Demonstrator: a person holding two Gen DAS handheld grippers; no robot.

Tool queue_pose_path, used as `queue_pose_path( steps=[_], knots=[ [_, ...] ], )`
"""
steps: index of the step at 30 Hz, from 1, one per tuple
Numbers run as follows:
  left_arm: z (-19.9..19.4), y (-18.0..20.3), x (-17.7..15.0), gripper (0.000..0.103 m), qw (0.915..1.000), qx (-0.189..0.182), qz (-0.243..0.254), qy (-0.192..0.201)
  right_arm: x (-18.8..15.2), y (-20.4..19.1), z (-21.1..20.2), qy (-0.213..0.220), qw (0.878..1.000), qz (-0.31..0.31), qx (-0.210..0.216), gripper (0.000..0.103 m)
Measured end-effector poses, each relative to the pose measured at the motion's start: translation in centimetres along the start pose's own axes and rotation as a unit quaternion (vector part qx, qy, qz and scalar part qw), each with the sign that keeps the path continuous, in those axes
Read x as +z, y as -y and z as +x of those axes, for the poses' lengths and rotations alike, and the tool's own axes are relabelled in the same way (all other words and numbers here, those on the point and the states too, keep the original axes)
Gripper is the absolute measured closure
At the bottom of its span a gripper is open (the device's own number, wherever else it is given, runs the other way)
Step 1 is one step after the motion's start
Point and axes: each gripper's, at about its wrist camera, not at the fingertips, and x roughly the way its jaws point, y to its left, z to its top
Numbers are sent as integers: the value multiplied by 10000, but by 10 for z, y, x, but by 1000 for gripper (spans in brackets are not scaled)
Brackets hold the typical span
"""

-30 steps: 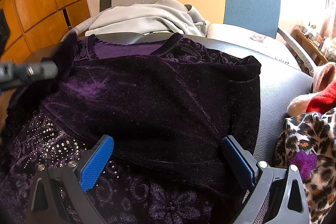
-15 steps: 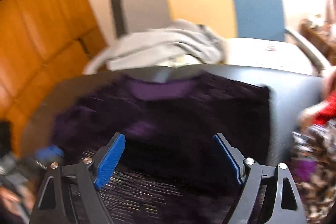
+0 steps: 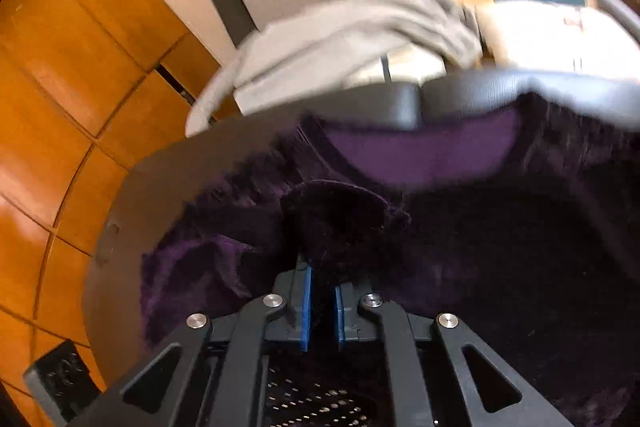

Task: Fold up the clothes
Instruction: 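Lay the held sleeve across the top's body with the left gripper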

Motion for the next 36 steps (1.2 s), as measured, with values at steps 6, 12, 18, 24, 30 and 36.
queue_pose_path(
  steps=[6, 12, 18, 24, 30, 36],
  knots=[
    [-1, 0, 16, 52, 9994, -154, -311, 45, 41, -39, -49, 470, 9964, -689, 174, 94],
    [7, 9, 43, 52, 9992, 135, -224, 314, 74, -41, -88, 894, 9930, -753, 147, 94],
    [17, -7, 36, 52, 9979, 574, -237, 170, 77, 11, -128, 1254, 9909, -345, -342, 94],
    [11, -14, 31, 52, 9981, 430, -364, 252, 28, 87, -114, 868, 9934, 511, -541, 93],
    [14, -21, 28, 52, 9971, 199, -648, 332, -9, 116, -90, 569, 9909, 1209, -174, 93],
    [10, -25, 24, 52, 9948, 265, -825, 536, 45, 23, -103, 926, 9923, 296, 764, 93]
  ],
)
